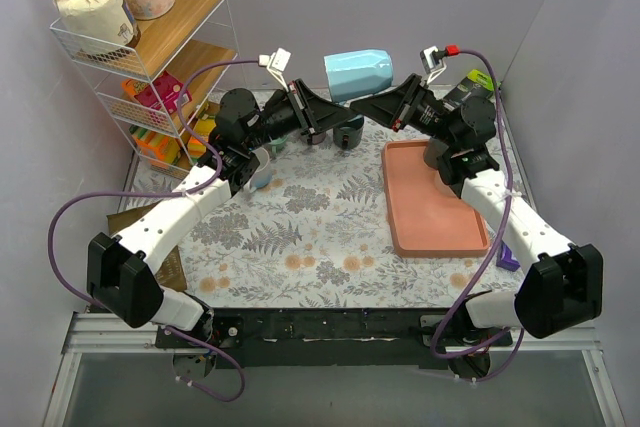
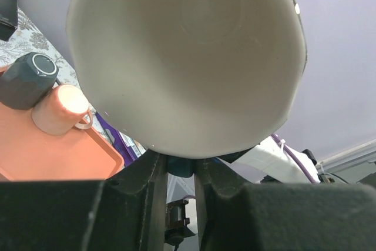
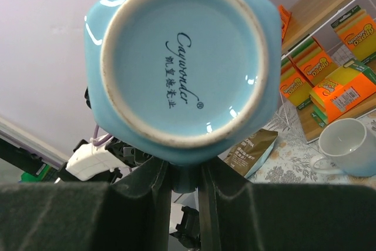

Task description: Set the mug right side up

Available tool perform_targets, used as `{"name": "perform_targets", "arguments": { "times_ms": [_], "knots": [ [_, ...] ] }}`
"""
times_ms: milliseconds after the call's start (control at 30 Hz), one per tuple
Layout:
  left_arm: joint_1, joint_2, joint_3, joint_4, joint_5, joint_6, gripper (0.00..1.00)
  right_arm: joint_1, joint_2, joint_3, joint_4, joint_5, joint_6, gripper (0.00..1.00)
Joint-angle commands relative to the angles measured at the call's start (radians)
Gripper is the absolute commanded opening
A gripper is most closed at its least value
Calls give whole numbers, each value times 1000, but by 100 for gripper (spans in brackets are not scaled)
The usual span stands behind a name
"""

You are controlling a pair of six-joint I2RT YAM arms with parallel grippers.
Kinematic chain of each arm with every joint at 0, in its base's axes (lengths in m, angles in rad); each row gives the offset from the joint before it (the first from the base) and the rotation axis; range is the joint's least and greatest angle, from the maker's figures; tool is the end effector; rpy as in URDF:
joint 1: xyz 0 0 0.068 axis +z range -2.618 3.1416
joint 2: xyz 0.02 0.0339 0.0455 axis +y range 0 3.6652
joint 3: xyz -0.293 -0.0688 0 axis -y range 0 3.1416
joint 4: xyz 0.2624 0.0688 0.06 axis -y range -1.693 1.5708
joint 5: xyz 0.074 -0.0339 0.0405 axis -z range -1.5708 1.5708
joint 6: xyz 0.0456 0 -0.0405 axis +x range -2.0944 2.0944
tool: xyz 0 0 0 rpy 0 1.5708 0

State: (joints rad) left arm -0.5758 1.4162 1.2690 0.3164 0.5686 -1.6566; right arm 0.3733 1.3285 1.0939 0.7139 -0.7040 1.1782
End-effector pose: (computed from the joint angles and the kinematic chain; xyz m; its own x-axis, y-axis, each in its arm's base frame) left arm 0.2836 -0.2134 0.4428 -0.9128 -0.4084 -0.0059 0.0632 -0.1272 -0.9899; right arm 0.2829 0.1425 0.4455 -0.5867 0.5266 -0.6153 -0.7077 0.0360 0.7056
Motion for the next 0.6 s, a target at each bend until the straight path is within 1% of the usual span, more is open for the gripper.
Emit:
{"name": "perform_targets", "arguments": {
  "times_ms": [0, 100, 200, 267, 300, 367, 400, 467, 500, 567],
  "knots": [
    [-21, -16, 33, 26, -59, 27, 0, 39, -35, 6, -27, -52, -83, 1],
    [-19, -28, 29, -13, -93, 49, 0, 39, -31, -12, -59, -34, -88, 1],
    [-21, -33, 32, -71, -145, 70, 0, 39, -25, -31, -73, -5, -80, 10],
    [-21, -37, 30, -102, -174, 75, 0, 39, -20, -38, -64, 6, -63, 12],
    [-19, -39, 29, -108, -182, 80, 0, 39, -15, -45, -60, 8, -55, 16],
    [-21, -45, 24, -114, -194, 84, 0, 38, -9, -55, -32, 9, -31, 21],
    [-21, -48, 21, -114, -199, 84, 0, 38, -3, -61, -30, 11, -26, 27],
    [-21, -49, 27, -138, -225, 89, 0, 38, -2, -69, -39, 26, -20, 34],
    [-21, -49, 30, -151, -233, 93, 0, 38, 0, -74, -39, 31, -12, 40],
    [-16, -48, 41, -187, -251, 100, 0, 36, -2, -97, -34, 44, 0, 47]
  ]
}}
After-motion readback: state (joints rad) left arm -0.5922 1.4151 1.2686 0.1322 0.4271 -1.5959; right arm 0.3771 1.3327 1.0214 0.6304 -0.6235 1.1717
